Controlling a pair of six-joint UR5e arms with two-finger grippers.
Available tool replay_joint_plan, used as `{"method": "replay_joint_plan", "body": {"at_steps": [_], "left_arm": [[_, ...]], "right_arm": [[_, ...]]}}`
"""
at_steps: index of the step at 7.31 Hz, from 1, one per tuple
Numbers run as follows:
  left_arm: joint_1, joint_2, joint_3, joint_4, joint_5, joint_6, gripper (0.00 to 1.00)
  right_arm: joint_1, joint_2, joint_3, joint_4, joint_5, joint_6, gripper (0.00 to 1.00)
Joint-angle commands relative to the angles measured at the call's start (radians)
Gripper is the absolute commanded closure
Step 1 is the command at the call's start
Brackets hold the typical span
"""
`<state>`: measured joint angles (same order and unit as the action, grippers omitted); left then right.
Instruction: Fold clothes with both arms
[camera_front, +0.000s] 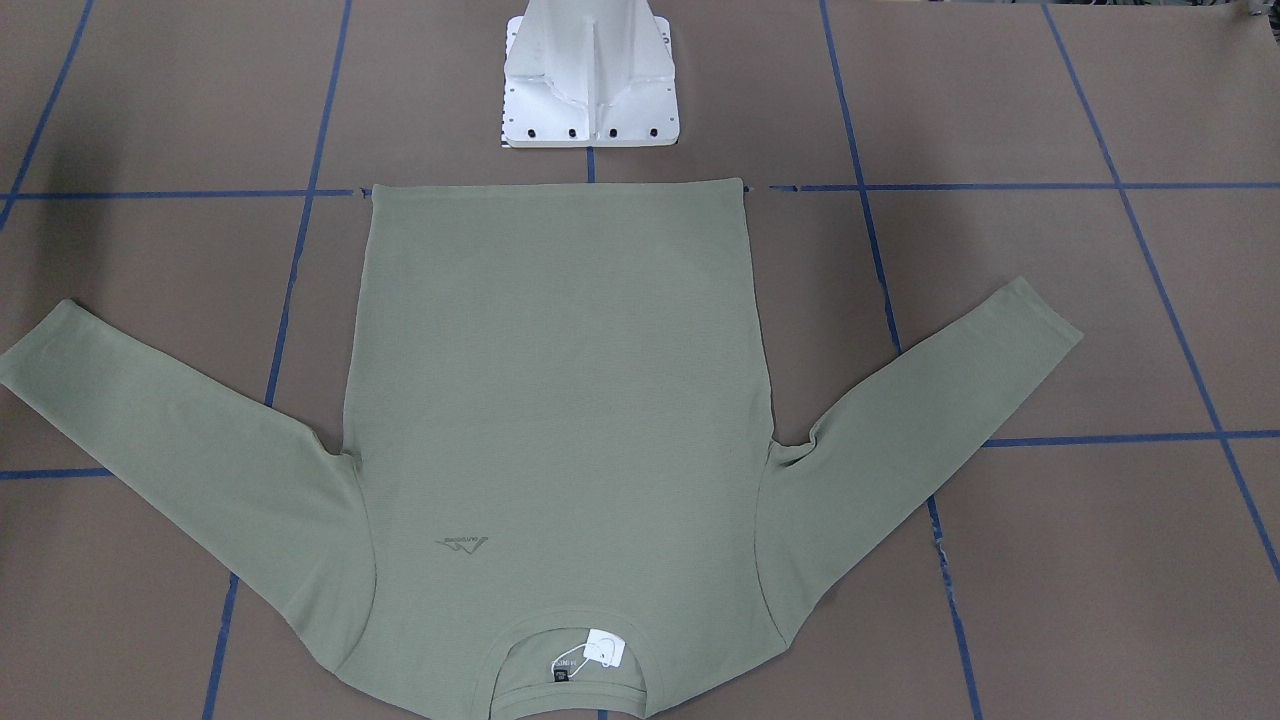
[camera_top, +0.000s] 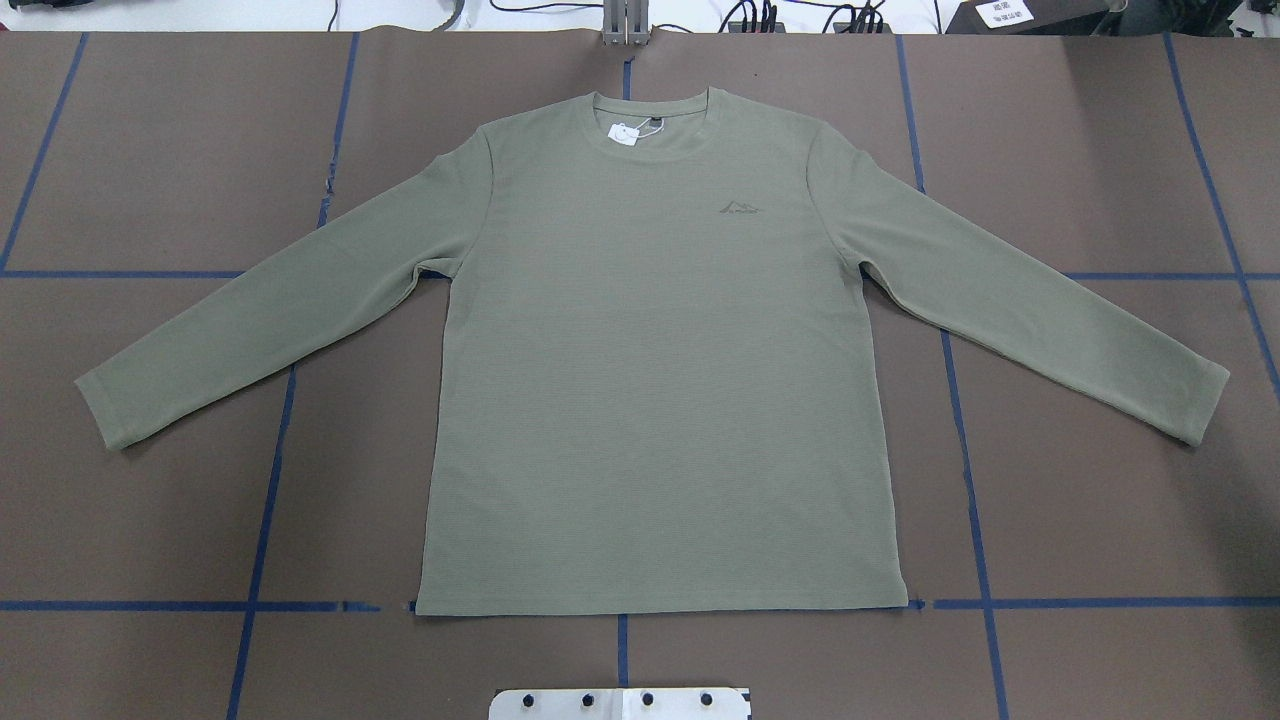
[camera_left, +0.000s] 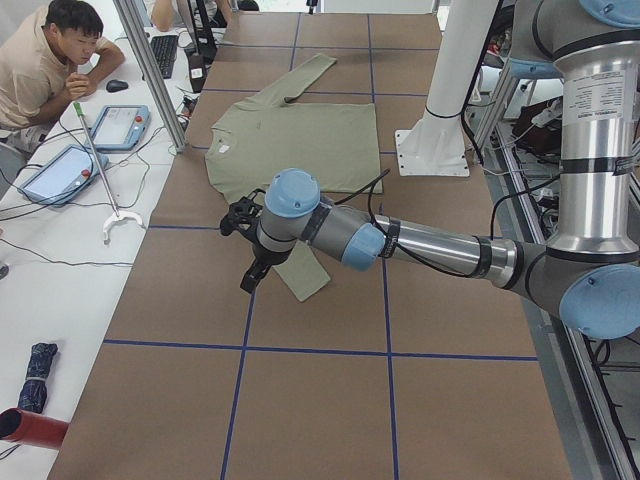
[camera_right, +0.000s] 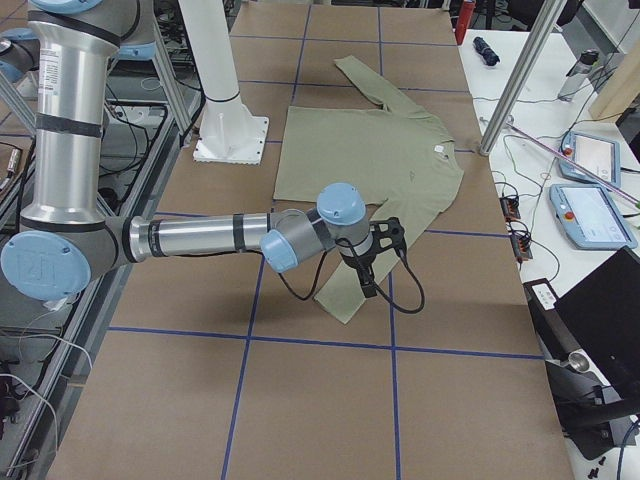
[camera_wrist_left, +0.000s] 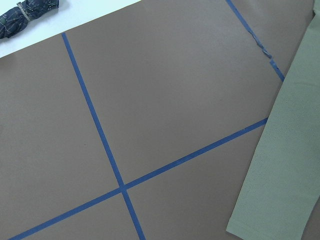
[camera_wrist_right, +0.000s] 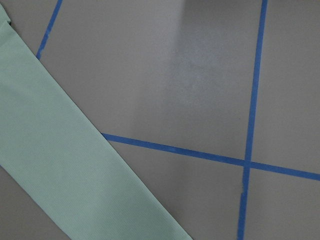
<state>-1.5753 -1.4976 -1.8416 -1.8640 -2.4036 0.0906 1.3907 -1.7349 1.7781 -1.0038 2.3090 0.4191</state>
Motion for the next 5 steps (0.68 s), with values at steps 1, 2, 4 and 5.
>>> {"method": "replay_joint_plan", "body": {"at_steps": [1, 2, 4, 5], "left_arm": [[0.0, 0.0, 0.001, -0.001, -0.002, 0.001, 0.0], [0.0, 0.0, 0.001, -0.001, -0.002, 0.001, 0.0], [0.0, 0.008, 0.001, -0.003, -0.002, 0.001, 0.0], [0.0, 0.008, 0.001, -0.003, -0.002, 0.001, 0.0]], "right_arm": [[-0.12, -0.038, -0.136, 0.389, -0.057, 0.362, 0.13], [-0.171, -0.038, -0.205, 0.492, -0.124, 0.433, 0.25], [-0.269, -0.025, -0.277, 0.517, -0.256, 0.463, 0.31], [-0.289, -0.012, -0.298, 0.517, -0.264, 0.464, 0.31]]}}
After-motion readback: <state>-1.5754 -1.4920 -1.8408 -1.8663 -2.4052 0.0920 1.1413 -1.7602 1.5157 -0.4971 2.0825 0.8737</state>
